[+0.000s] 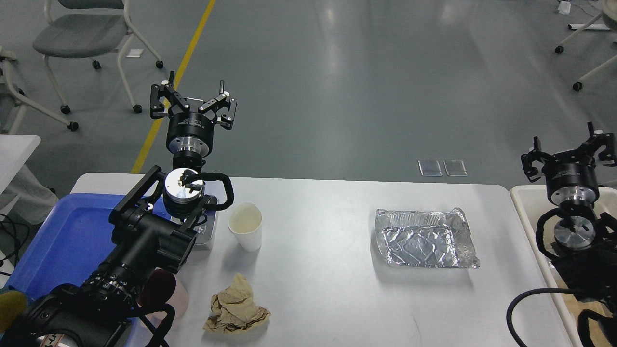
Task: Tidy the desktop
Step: 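Raise the left arm and swing the left gripper over the blue tray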
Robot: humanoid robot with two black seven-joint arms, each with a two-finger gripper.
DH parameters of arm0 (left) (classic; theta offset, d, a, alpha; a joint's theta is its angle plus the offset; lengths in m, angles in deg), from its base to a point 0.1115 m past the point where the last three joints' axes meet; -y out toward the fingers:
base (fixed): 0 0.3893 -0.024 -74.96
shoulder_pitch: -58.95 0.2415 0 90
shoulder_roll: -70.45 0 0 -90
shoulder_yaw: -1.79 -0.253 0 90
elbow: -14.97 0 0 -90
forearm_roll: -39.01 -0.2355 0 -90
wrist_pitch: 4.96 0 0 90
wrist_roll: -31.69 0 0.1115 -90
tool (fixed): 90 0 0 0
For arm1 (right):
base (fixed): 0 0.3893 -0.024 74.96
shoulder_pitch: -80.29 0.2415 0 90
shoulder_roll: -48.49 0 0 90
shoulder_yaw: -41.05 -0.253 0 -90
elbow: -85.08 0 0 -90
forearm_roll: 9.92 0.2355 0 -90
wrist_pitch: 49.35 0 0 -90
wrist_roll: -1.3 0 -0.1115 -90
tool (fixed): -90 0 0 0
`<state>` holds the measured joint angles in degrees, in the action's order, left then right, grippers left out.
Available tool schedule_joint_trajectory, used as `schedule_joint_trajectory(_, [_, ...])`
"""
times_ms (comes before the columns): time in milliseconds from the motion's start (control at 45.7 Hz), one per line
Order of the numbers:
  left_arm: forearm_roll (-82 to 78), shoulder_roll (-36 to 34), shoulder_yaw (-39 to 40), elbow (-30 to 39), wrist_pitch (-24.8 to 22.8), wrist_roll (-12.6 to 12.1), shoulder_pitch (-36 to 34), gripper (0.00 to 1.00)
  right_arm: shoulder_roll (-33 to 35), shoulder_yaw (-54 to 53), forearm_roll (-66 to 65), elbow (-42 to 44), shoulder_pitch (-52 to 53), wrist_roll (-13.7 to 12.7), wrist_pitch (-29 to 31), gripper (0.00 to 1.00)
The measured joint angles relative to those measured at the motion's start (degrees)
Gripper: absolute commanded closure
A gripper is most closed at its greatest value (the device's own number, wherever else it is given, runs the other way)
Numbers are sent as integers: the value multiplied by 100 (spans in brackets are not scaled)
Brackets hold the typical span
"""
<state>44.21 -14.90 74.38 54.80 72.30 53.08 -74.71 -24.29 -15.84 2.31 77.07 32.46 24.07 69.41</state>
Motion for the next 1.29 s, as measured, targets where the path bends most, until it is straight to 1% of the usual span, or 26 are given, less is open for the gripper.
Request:
schedule_joint_trajectory(459, [-3,34,122,-2,-75,28,6,2,-5,16,-30,-9,21,-32,-19,0])
schedule_joint_trajectory(590, [-1,-10,120,-2,-108,146,6,2,9,24,-45,-7,21,-34,-20,0])
schedule_joint_trajectory(656, [-2,-97,52,-1,-119,159,6,2,10,28,-45,6,20,-35,-20,0])
schedule_joint_trajectory(743, [-20,-224,-161,13,-145,152,32,2,10,29,-45,16,5,-35,-20,0])
schedule_joint_trajectory(875, [-222,-485,-836,15,-253,182,45,3,2,36,-48,19,-25,-35,-20,0])
schedule_joint_trajectory(940, [-321,-545,-1053,16,-279,242,45,3,-5,37,-49,21,-30,-34,-20,0])
schedule_joint_trajectory(1093, [-409,-559,-1232,17,-282,429,-22,3,-9,43,-54,21,-20,-26,-20,0])
schedule_joint_trajectory(1203, [-756,-539,-1254,32,-170,465,-96,2,-16,43,-54,13,3,-26,-20,0])
schedule_joint_trajectory(1290, [-1124,-557,-1346,54,90,468,-176,2,-16,42,-54,4,9,-27,-20,0])
